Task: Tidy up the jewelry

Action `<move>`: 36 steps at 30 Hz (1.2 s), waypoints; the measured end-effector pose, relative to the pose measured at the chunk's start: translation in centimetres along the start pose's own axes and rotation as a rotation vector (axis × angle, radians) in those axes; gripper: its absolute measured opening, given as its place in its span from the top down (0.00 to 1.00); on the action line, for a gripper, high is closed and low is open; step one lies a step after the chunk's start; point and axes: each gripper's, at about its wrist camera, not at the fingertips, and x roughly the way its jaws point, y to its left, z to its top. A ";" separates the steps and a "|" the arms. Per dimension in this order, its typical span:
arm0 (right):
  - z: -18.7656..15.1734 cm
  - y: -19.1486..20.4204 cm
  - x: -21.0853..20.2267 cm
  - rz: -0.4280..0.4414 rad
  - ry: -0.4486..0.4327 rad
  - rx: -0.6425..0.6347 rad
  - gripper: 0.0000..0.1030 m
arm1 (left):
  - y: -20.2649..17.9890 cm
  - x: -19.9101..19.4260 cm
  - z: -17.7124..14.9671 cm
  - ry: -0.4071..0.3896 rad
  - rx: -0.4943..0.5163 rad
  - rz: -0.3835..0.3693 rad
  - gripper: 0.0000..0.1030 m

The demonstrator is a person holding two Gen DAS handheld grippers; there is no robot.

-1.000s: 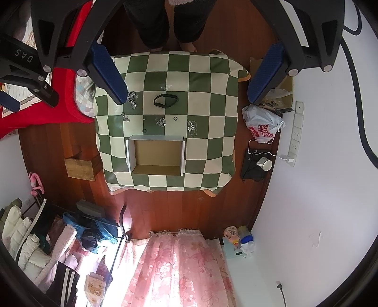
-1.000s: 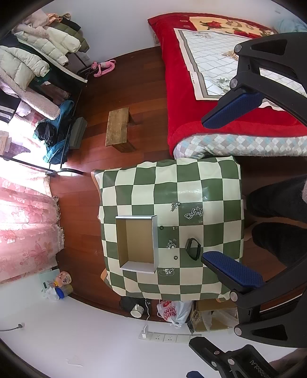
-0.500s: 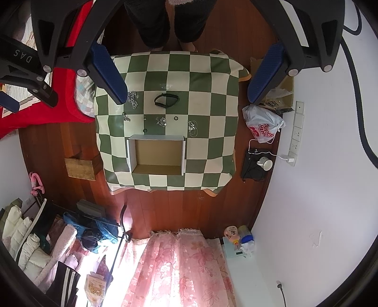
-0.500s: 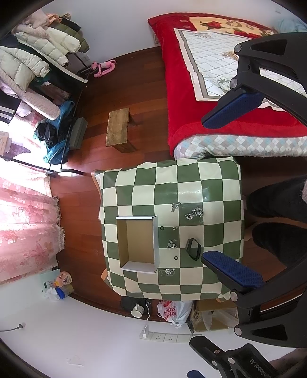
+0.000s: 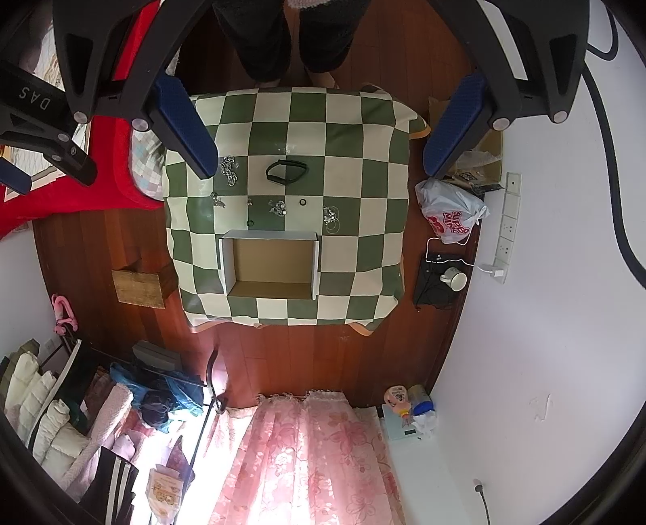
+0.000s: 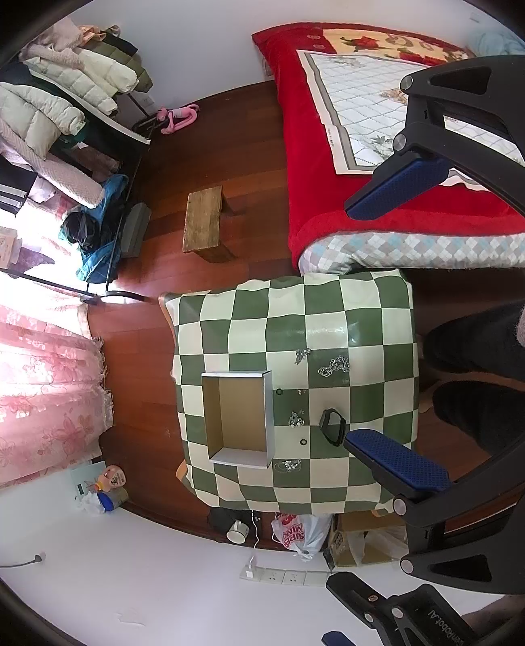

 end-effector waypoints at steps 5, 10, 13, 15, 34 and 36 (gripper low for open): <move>-0.3 0.0 0.1 0.000 -0.002 0.002 0.00 | -0.1 -0.3 0.4 -0.004 -0.001 0.001 0.00; -0.1 0.0 0.0 0.001 -0.003 0.000 0.00 | -0.3 -0.6 0.8 -0.004 -0.003 -0.002 0.00; -0.1 0.2 -0.4 0.001 -0.004 0.001 0.00 | -0.1 -0.6 0.8 -0.004 -0.005 -0.003 0.00; -0.2 0.2 -0.4 0.001 -0.006 0.002 0.00 | -0.2 -0.6 0.8 -0.003 -0.003 -0.003 0.00; 0.1 0.3 -0.8 0.002 -0.012 0.005 0.00 | -0.2 -0.9 0.9 -0.009 -0.008 -0.002 0.00; 0.2 0.4 -0.8 0.001 -0.012 0.002 0.00 | -0.3 -0.8 0.8 -0.009 -0.008 -0.001 0.00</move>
